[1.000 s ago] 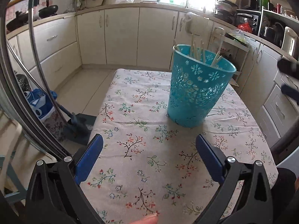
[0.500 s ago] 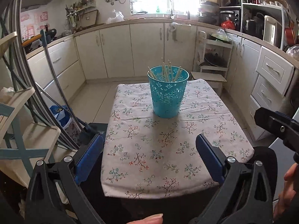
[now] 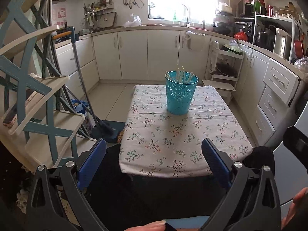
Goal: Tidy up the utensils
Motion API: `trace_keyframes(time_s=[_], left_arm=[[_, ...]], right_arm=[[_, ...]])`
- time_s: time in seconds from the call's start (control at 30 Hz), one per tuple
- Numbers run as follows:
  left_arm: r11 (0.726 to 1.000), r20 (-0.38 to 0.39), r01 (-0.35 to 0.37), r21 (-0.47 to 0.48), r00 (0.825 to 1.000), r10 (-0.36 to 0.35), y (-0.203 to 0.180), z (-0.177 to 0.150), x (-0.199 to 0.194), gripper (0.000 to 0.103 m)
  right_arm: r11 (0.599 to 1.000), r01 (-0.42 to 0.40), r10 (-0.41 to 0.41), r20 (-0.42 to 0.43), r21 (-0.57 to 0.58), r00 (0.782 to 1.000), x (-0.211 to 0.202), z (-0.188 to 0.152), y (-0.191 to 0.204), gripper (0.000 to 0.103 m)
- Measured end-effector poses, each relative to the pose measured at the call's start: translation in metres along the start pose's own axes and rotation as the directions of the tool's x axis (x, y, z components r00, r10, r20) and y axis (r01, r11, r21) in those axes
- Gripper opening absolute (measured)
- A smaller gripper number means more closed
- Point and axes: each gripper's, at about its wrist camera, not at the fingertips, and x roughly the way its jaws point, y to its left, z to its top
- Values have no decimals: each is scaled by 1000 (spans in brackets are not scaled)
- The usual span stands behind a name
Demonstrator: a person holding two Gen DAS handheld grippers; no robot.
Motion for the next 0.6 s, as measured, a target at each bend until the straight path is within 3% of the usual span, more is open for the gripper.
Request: trace_keyframes(time_s=[0.6], left_arm=[[1000,55,-16,15,998,15,-2,0,-24,95]], right_arm=[[999,-16,16,8,-33,1000,-14,-4,9,96]])
